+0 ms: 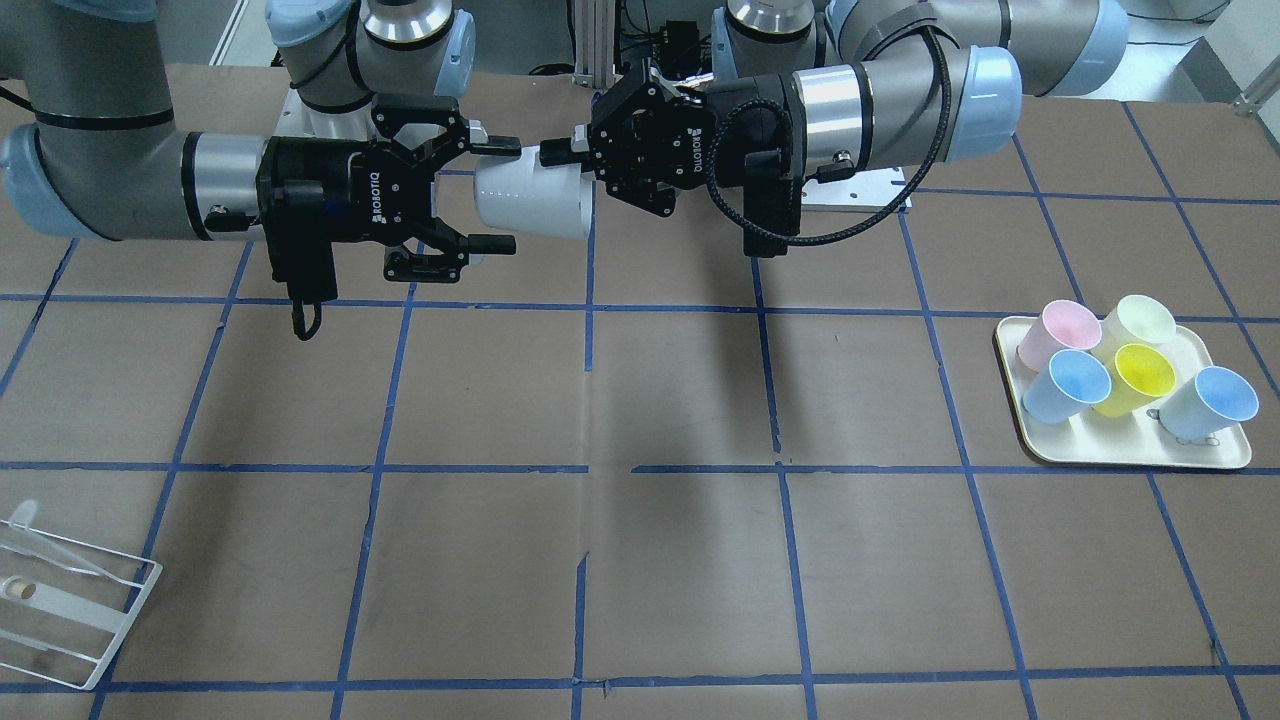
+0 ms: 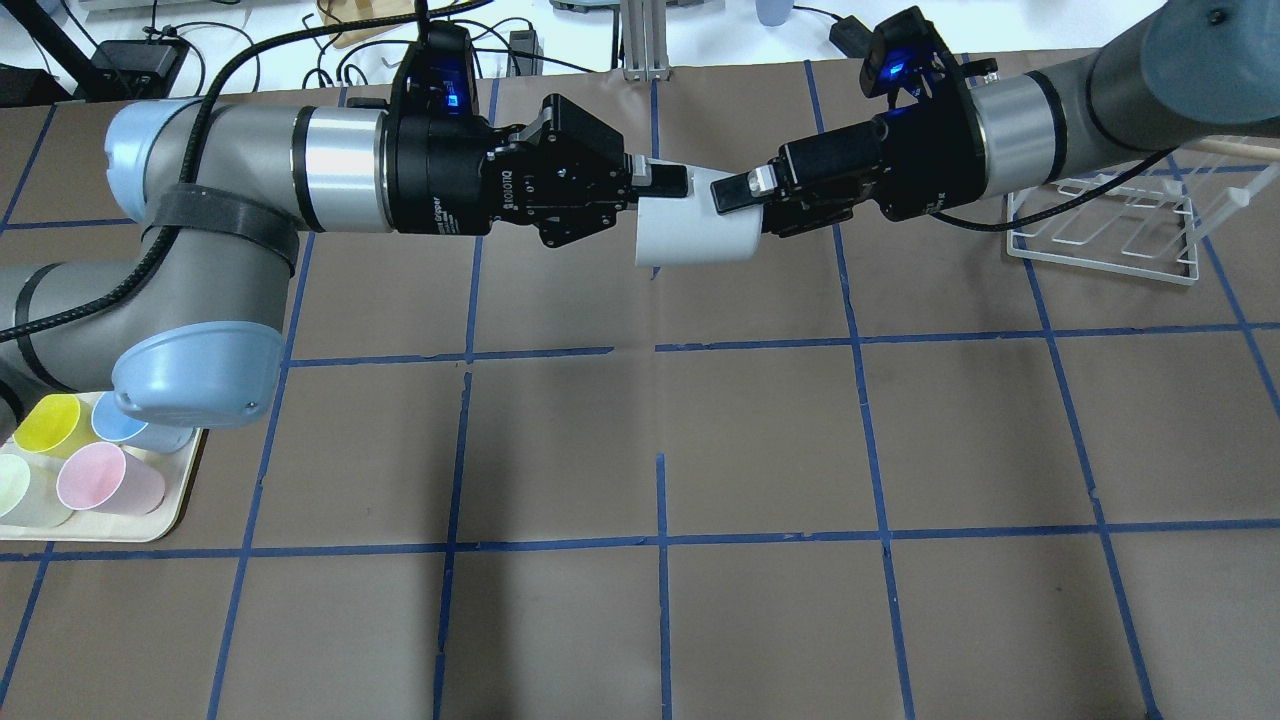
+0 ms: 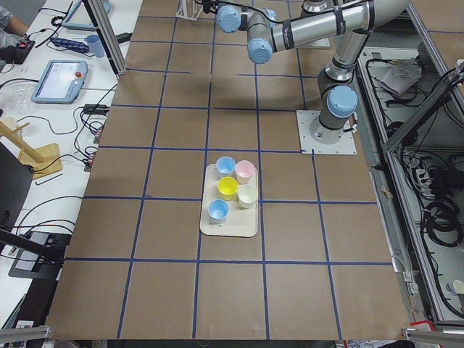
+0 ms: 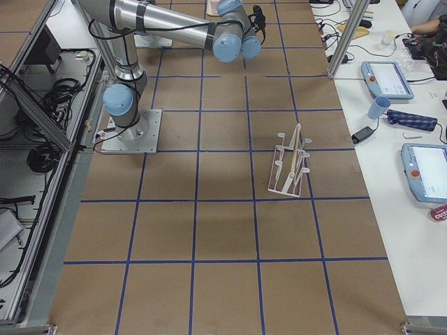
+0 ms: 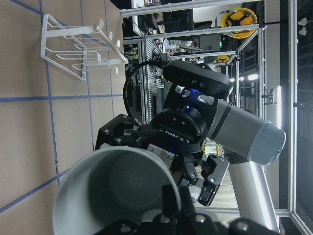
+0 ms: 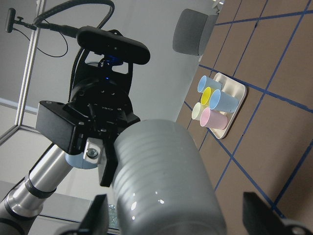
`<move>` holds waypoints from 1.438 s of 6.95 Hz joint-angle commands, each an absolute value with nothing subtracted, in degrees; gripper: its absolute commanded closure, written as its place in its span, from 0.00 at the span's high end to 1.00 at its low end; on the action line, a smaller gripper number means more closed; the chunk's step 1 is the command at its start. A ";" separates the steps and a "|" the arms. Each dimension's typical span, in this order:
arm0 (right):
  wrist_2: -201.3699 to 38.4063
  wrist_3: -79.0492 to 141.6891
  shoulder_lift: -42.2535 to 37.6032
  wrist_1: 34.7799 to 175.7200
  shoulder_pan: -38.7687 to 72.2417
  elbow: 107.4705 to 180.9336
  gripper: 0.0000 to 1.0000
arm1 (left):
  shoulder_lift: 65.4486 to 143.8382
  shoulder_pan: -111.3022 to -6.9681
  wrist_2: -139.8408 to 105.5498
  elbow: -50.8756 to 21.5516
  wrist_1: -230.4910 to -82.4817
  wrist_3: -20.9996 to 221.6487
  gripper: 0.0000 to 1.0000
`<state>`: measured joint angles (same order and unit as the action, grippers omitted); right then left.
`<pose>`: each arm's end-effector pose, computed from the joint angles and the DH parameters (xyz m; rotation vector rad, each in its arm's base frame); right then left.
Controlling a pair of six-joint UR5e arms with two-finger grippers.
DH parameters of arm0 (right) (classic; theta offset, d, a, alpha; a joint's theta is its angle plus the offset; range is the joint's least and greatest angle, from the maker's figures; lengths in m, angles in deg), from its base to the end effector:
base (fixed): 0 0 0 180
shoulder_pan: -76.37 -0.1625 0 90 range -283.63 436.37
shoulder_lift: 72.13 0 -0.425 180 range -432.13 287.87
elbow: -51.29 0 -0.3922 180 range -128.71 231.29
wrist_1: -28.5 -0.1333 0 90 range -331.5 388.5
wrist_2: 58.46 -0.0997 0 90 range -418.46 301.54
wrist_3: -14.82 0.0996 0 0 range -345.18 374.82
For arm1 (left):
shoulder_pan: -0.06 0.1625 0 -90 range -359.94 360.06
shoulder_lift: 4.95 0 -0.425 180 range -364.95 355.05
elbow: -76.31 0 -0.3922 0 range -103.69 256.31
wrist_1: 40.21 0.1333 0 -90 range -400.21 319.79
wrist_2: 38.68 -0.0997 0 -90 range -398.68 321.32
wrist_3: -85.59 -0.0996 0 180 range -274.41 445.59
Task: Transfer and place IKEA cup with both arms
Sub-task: 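Open and withdraw the right gripper while the left arm carries the cup away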
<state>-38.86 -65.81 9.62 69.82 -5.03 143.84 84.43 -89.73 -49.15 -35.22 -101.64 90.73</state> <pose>0.1546 -0.4968 0.4068 -0.4239 1.6919 -0.1436 -0.2295 -0.4638 0.4429 -0.0157 -1.7521 0.0544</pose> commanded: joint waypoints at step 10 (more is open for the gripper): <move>-5.51 -13.10 18.10 86.39 1.31 138.56 1.00 | 78.99 -80.05 -123.71 -20.48 -131.81 62.61 0.00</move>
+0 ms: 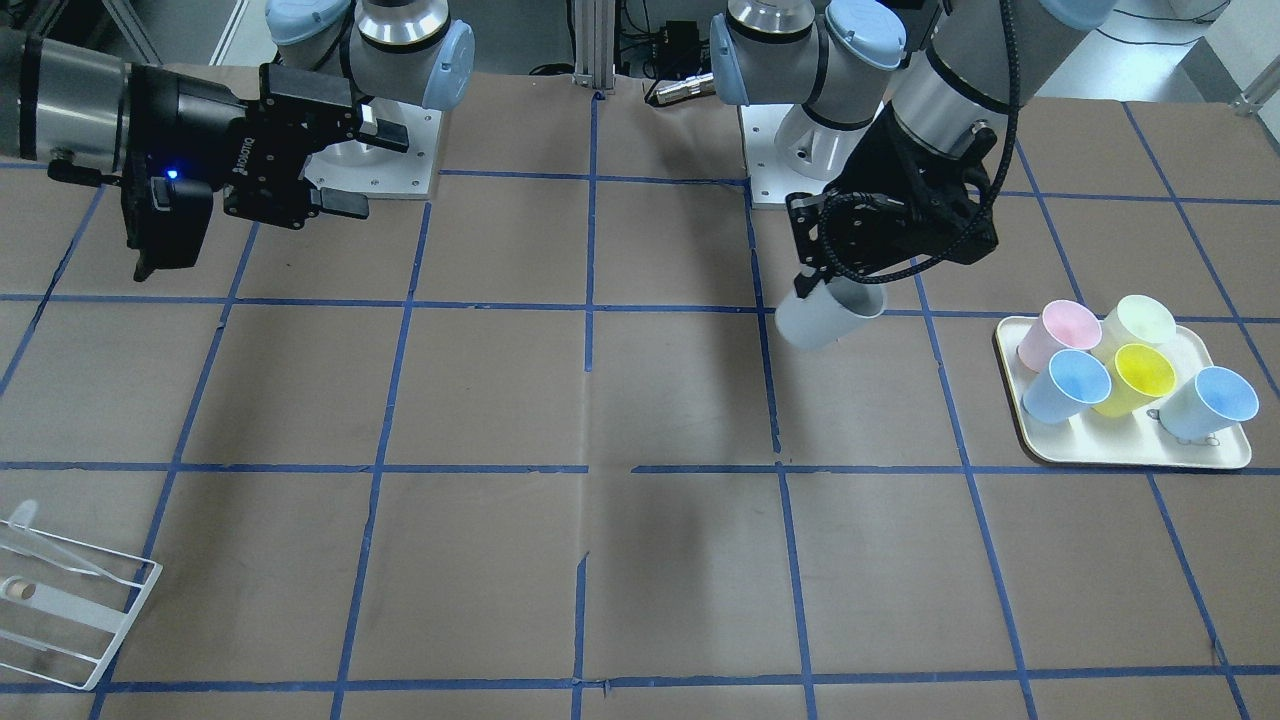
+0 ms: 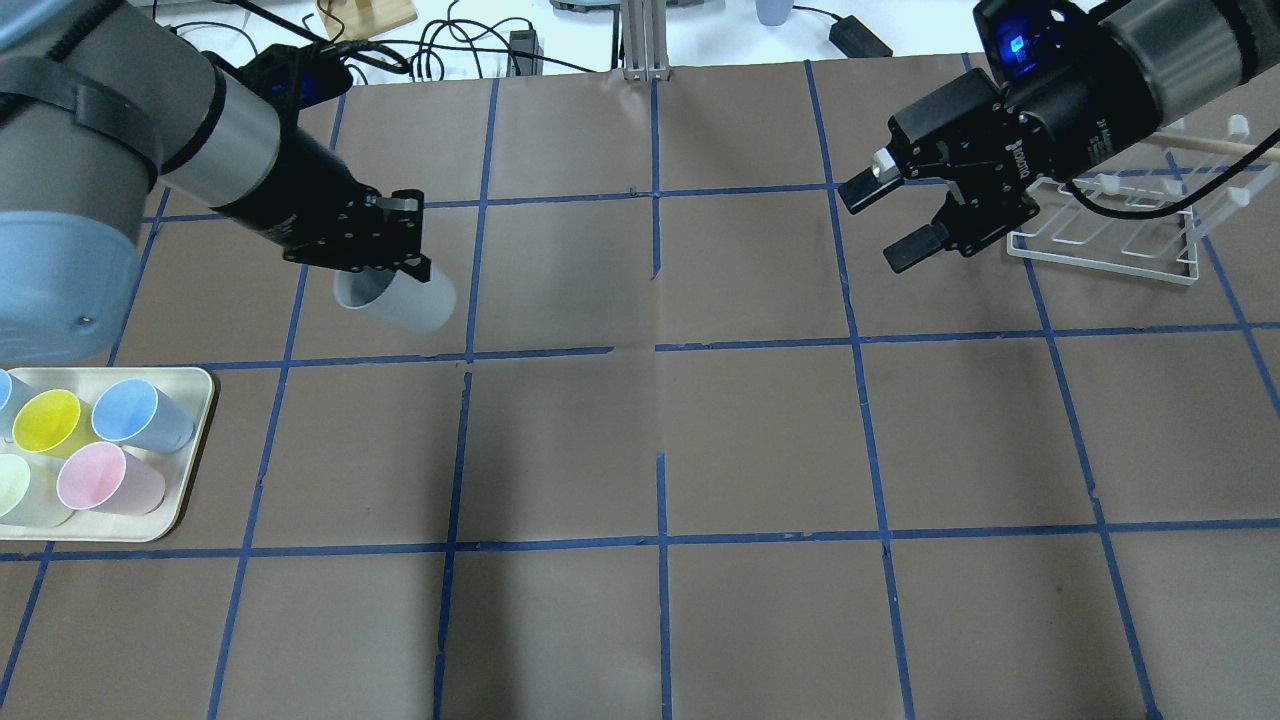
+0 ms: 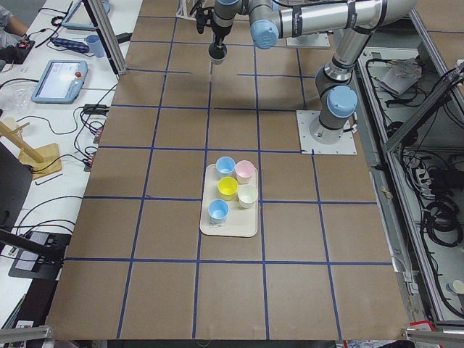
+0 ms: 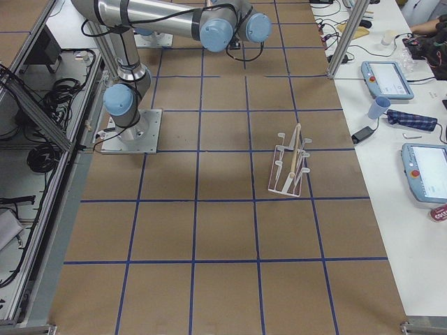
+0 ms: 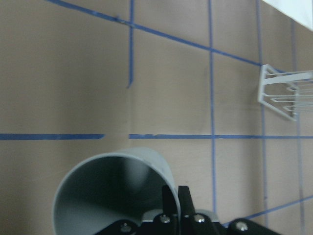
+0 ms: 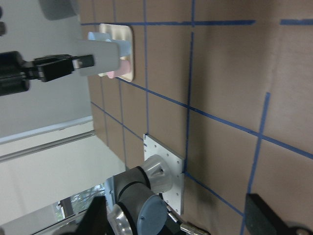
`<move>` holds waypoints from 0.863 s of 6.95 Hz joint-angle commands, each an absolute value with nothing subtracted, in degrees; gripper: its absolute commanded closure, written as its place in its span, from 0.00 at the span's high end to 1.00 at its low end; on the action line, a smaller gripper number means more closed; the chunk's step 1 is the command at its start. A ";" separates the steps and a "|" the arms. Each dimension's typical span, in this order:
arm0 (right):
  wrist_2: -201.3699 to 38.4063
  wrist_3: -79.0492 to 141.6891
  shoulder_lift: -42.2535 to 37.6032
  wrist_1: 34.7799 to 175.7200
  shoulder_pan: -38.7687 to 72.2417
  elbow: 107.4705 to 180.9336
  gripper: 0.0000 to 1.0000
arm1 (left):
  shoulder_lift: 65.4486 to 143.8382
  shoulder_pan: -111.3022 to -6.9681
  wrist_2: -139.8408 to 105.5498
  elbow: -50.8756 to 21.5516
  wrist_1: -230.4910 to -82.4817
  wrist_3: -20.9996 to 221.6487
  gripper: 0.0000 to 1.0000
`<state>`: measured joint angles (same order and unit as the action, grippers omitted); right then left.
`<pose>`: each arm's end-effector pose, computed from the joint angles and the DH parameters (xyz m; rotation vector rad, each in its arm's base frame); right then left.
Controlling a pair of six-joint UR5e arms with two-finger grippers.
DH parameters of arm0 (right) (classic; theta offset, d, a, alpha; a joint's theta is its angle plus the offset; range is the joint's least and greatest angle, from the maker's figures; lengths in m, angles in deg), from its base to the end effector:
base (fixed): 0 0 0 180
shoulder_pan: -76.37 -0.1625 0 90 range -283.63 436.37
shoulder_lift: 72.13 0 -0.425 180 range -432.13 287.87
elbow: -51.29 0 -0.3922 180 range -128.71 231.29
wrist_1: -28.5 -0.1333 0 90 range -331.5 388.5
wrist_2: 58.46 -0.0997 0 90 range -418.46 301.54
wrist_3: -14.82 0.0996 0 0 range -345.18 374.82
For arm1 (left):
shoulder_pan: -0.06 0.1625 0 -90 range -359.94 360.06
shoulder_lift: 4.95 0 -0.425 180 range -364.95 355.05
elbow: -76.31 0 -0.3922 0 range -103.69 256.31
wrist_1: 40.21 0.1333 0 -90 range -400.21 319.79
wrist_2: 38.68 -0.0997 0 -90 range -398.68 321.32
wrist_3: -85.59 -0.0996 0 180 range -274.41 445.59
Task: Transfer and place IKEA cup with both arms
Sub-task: 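Move the cup over the pastel cup tray while the right arm retracts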
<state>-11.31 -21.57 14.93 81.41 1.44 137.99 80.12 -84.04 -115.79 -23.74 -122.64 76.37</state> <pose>0.0771 -0.4870 0.4713 -0.1250 2.2097 0.2825 -0.1076 -0.4714 0.4582 -0.0917 -2.9209 0.1054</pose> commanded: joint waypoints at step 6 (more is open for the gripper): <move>27.97 27.34 20.33 105.74 -13.87 139.45 1.00 | 78.27 -44.47 -132.00 -21.42 -136.28 5.68 0.00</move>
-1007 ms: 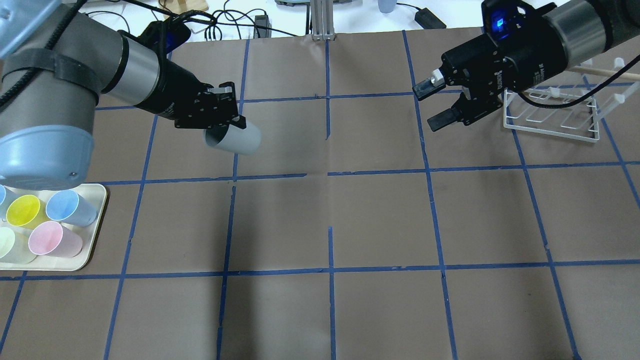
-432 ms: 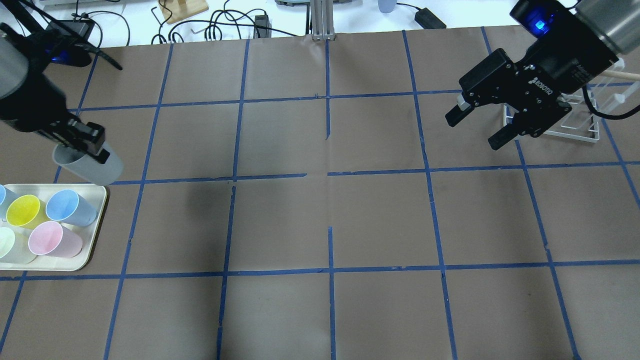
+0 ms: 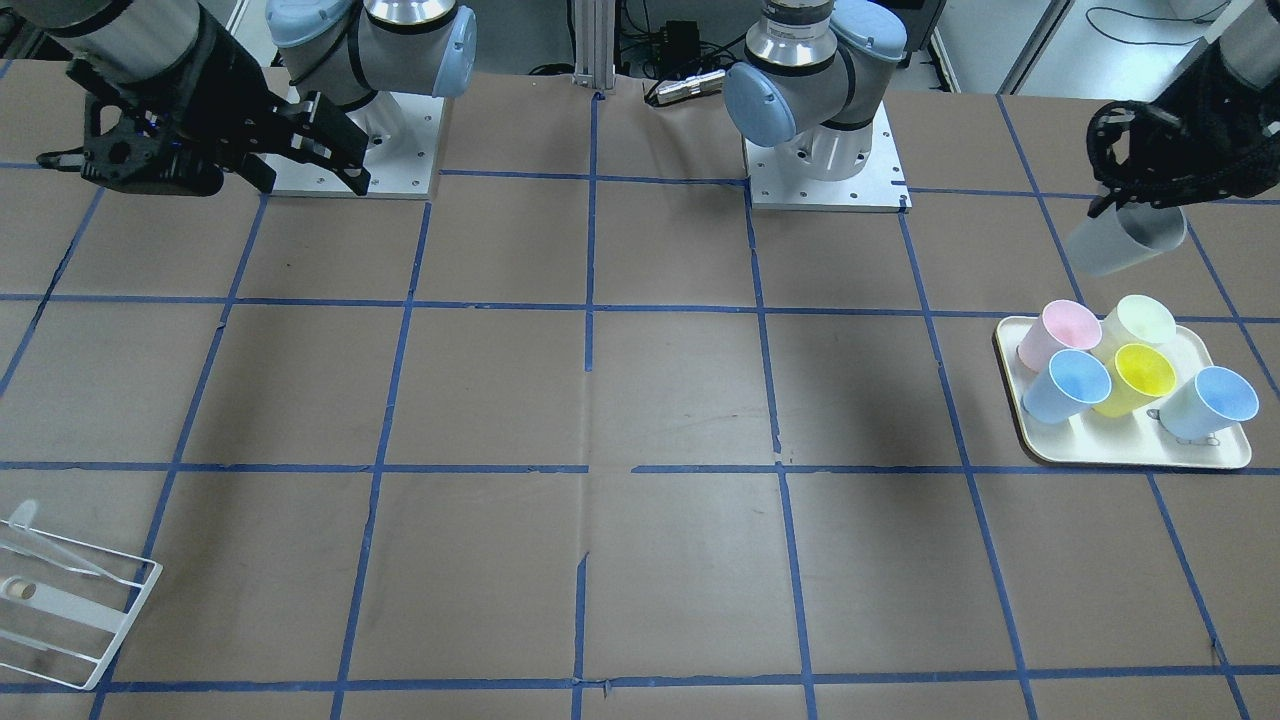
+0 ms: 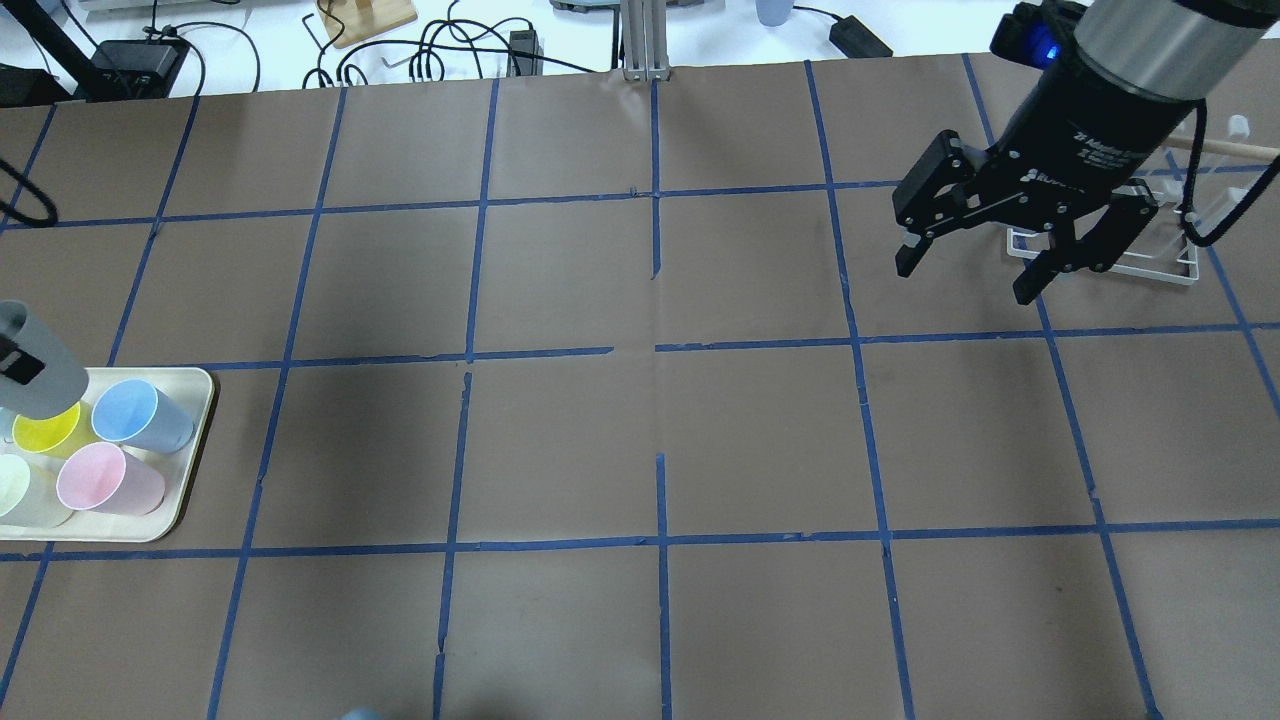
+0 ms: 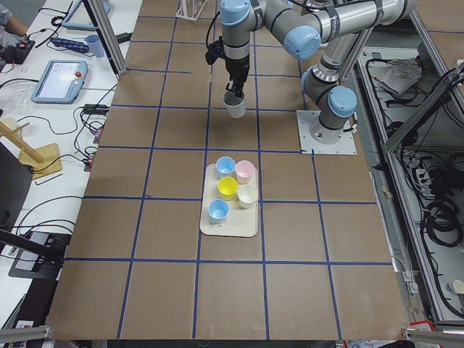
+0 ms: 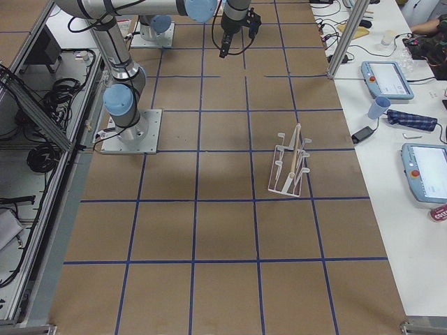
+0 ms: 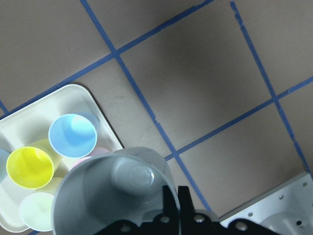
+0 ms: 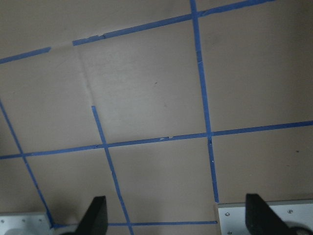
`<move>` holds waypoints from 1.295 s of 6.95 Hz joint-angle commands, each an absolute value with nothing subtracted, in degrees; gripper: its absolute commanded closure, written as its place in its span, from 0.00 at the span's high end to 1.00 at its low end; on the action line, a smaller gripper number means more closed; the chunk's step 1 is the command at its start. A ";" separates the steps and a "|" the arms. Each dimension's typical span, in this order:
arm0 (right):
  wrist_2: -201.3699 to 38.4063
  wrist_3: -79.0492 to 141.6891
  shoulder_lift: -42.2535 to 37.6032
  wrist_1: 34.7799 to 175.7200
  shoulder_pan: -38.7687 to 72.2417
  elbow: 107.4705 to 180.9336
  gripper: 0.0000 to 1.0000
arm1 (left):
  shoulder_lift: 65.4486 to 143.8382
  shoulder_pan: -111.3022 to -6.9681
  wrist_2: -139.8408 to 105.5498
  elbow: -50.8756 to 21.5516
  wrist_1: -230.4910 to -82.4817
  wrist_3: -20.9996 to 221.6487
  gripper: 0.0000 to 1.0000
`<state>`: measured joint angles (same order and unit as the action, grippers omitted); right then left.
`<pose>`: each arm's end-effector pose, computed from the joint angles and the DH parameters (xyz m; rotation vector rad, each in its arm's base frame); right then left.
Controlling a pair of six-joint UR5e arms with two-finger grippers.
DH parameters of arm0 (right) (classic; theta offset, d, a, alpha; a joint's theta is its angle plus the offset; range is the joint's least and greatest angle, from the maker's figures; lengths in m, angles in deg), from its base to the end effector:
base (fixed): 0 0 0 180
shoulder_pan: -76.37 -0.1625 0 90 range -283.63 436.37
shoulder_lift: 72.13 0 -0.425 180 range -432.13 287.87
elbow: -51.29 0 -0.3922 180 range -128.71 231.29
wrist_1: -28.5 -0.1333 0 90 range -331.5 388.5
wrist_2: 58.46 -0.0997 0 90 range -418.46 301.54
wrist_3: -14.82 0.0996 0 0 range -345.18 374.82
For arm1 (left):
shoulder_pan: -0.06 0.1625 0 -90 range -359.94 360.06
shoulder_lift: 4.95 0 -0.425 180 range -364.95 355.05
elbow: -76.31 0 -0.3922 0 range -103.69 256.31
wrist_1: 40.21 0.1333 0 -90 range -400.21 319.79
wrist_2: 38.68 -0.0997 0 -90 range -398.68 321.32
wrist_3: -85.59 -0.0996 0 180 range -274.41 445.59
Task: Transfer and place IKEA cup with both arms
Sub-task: 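Move the cup over the pastel cup tray while the right arm retracts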
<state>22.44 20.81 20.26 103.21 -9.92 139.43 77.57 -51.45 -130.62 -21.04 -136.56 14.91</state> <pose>0.1195 -0.4611 0.5006 0.2741 2.9604 0.2920 0.1629 -0.4137 0.4750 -0.8537 -2.9485 -0.1390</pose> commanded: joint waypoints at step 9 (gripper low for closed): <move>30.05 23.17 28.33 115.61 -14.18 151.49 1.00 | 96.54 -28.24 -126.48 -29.86 -99.46 -4.67 0.00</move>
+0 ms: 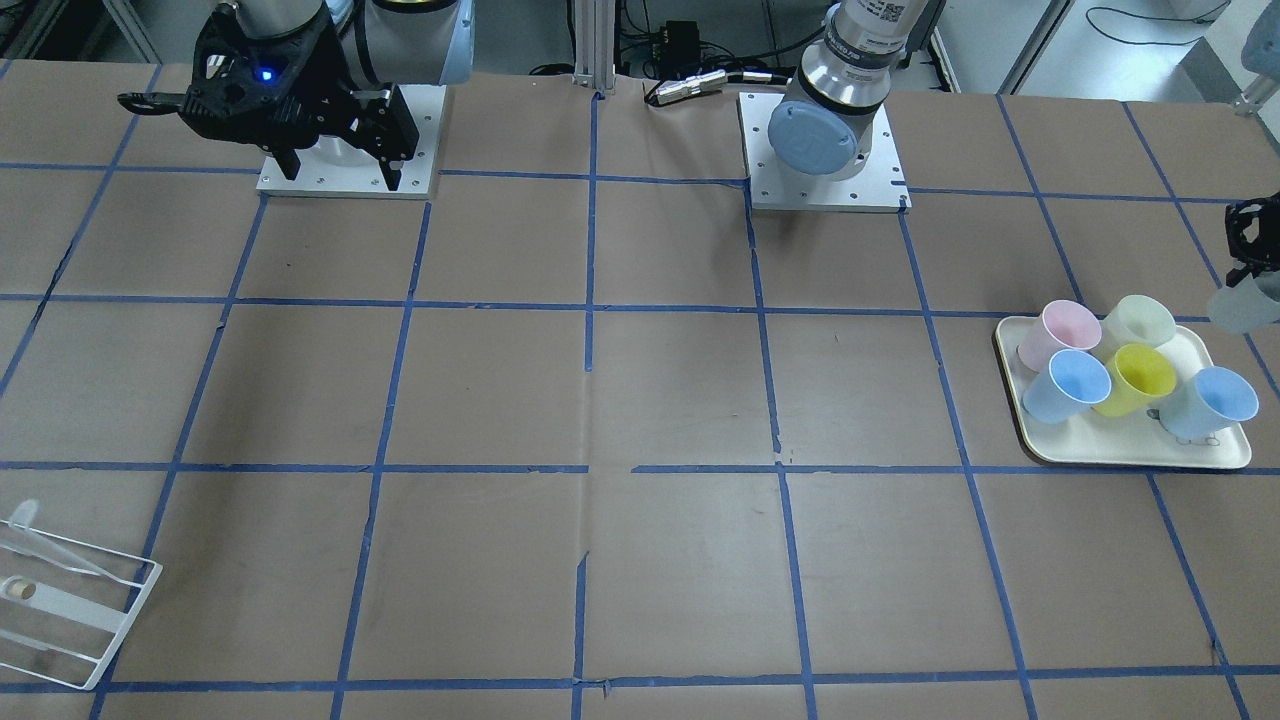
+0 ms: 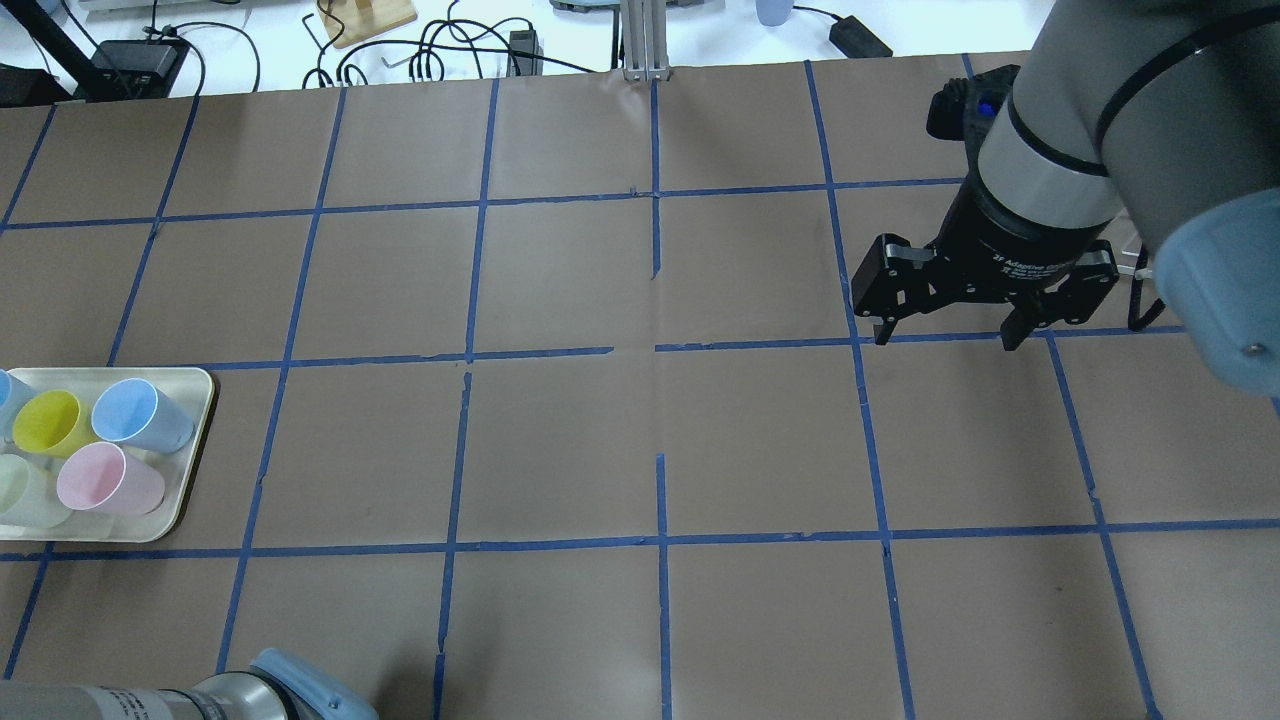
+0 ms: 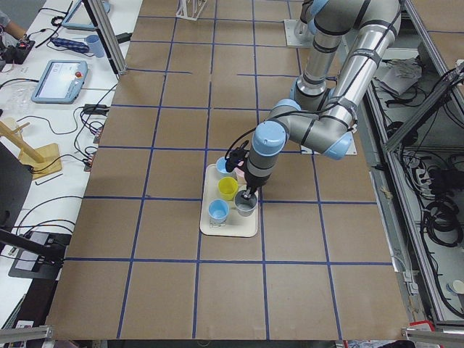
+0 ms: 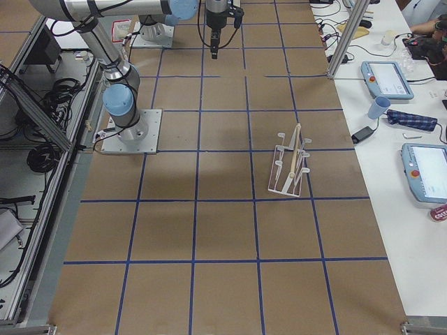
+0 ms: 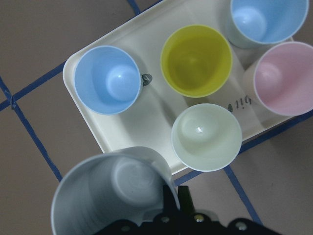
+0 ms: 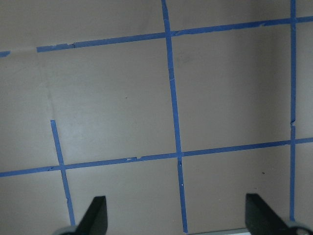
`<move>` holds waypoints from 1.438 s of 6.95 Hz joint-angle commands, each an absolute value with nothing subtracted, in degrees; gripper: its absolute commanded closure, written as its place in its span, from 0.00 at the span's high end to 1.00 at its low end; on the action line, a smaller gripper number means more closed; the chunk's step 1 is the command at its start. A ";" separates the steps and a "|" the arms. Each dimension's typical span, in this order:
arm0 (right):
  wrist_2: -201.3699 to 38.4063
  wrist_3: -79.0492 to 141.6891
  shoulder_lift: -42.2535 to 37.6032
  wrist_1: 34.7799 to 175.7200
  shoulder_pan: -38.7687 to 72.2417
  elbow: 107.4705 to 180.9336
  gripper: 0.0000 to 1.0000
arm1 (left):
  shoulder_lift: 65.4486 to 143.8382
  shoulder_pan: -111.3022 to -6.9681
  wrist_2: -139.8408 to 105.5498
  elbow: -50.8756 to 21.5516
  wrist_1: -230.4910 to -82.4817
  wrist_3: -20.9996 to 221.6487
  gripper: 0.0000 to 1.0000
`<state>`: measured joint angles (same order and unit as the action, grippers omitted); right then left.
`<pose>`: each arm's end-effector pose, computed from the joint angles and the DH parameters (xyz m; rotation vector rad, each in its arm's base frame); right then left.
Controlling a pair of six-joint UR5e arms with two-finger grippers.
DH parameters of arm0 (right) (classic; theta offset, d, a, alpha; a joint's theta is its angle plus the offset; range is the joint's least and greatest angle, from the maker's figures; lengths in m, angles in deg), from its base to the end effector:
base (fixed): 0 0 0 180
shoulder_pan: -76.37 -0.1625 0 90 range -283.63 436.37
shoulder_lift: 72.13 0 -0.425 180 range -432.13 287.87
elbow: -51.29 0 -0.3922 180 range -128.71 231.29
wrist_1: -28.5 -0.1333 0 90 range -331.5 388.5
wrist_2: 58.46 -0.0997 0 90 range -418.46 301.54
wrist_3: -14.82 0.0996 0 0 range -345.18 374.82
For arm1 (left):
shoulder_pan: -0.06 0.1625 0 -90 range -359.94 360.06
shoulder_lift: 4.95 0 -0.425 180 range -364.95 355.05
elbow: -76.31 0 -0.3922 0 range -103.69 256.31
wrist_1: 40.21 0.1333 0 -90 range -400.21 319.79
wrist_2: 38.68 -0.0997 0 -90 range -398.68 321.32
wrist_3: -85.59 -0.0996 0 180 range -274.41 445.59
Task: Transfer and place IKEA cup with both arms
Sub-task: 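Move the cup over the pastel cup tray while the right arm retracts, then lower the cup into the tray's empty slot with the left gripper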
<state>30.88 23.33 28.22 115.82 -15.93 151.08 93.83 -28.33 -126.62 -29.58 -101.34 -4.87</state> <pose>0.1509 -0.4060 0.4812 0.1700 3.1284 0.0594 0.3994 -0.3715 0.3269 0.7688 2.9805 -0.0809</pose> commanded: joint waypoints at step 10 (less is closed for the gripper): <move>30.84 23.08 28.33 115.60 -13.46 152.11 1.00 | 100.44 -28.94 -126.57 -28.73 -98.65 -1.95 0.81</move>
